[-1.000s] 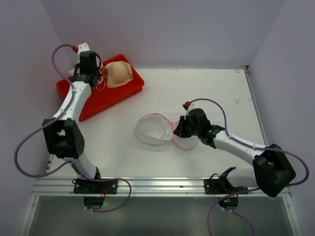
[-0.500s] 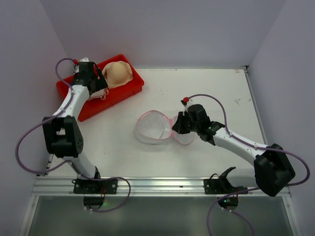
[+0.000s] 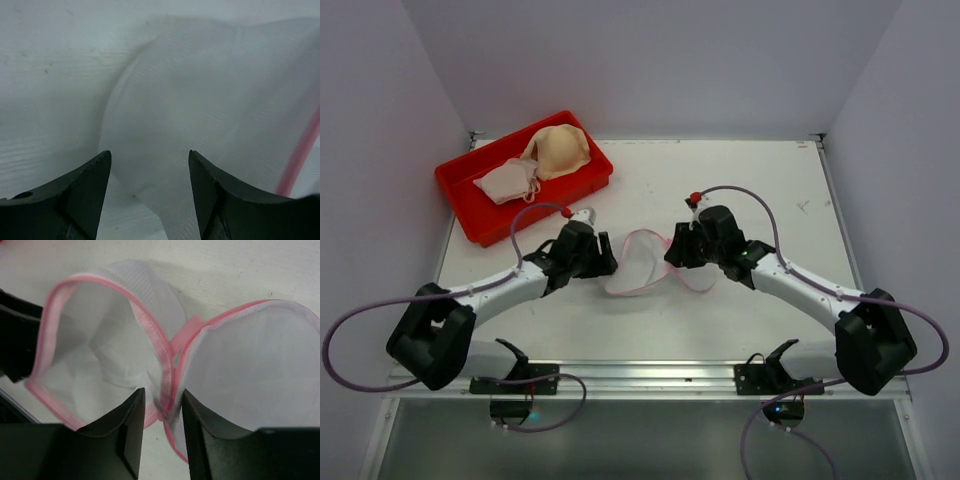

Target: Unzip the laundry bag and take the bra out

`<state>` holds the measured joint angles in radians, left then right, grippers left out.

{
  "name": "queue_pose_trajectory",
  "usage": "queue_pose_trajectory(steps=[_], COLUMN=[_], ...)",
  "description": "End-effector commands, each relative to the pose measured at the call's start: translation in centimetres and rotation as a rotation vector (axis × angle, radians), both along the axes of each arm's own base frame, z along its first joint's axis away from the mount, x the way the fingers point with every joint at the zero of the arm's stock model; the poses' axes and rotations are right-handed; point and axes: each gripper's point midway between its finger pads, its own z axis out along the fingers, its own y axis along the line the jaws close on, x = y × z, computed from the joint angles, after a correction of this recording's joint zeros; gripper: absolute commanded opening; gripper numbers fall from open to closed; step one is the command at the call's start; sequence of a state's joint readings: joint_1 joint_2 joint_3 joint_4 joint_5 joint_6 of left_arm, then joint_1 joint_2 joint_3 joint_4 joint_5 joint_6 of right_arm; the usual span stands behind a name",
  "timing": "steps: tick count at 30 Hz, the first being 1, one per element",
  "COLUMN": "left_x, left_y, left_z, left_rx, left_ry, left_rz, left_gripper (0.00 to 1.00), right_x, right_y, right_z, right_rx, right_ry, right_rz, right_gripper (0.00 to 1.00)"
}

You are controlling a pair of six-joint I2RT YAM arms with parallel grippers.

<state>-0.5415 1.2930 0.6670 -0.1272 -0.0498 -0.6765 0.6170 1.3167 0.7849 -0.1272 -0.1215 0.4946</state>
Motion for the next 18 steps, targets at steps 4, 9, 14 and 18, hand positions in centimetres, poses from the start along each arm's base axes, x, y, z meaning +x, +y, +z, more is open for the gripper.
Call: queue_pose_trajectory(steps=[4,9,14,18], left_x=[1.6,1.3,1.0,1.2], left_y=[-1.7,-0.7,-0.6,-0.4], left_z=[-2.2,-5.2,-6.0,-5.7], left_rx=[-0.012,0.057,0.067,0.074], left_ry=[-0.039,0.015,0.039,0.034], left_rz=[0.085,0.113,0.114,0.13], left_gripper=[0.58,0.56,0.54,0.54], right_x=[1.2,0.9,-0.3,-1.7], right_y=[-2.3,-8.6,-11.0,-12.2], right_z=[2.5,0.1,-1.9,-3.8], right_rx=[-0.033,-0.03,0.02,0.052], right_ry=[-0.037,0.071,0.162,0.254], right_rz=[-0.15,-0.406,-0.517,-0.589], right_gripper=[0.5,0.69,0.86,0.9])
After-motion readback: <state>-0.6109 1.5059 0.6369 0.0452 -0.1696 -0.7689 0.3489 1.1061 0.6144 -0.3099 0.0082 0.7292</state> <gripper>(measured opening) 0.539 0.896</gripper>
